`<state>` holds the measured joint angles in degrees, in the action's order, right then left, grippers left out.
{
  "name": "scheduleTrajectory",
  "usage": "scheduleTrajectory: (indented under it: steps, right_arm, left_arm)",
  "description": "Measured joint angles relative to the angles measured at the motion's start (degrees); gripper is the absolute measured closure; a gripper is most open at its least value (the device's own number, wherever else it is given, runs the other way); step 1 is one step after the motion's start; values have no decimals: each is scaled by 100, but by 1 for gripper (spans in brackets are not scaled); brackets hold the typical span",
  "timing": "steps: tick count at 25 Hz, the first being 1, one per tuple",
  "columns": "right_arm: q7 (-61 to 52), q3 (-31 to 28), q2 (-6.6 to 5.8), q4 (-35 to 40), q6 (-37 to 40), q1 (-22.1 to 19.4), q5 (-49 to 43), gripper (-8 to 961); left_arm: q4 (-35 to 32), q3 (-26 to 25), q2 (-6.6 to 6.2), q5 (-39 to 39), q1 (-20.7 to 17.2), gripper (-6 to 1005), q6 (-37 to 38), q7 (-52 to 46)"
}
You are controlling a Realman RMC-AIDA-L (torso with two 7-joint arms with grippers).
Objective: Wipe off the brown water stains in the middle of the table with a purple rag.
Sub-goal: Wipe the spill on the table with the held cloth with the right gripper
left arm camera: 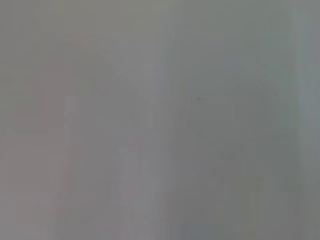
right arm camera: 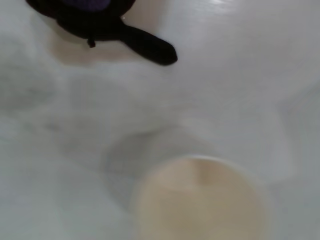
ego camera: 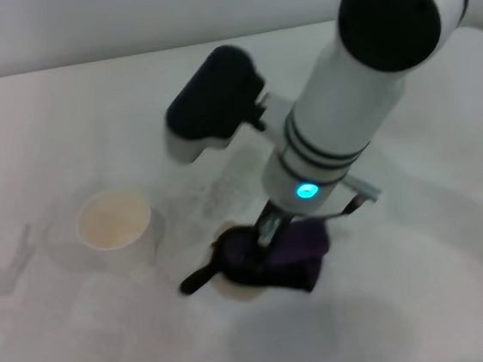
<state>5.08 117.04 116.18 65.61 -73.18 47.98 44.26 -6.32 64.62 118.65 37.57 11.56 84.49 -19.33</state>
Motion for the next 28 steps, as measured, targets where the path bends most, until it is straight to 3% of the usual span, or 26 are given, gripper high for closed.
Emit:
scheduleTrajectory:
  steps: [7, 12, 16, 23, 28]
  right_arm:
    - [-15, 889, 1, 103, 502, 289, 954, 857]
    - [78, 1085, 0, -107, 815, 452, 1169, 857]
    - [24, 960, 3, -323, 834, 609, 941, 857]
    - [37, 60, -4, -611, 330, 721, -70, 856]
    - [88, -187, -4, -1477, 292, 1102, -460, 857]
  left_arm:
    - [4, 26, 5, 10, -12, 126, 15, 72]
    - [8, 42, 17, 19, -15, 126, 33, 124]
    - [14, 46, 18, 22, -29, 127, 34, 124]
    - [14, 31, 10, 22, -23, 126, 12, 124]
    - [5, 29, 4, 22, 30, 127, -4, 123]
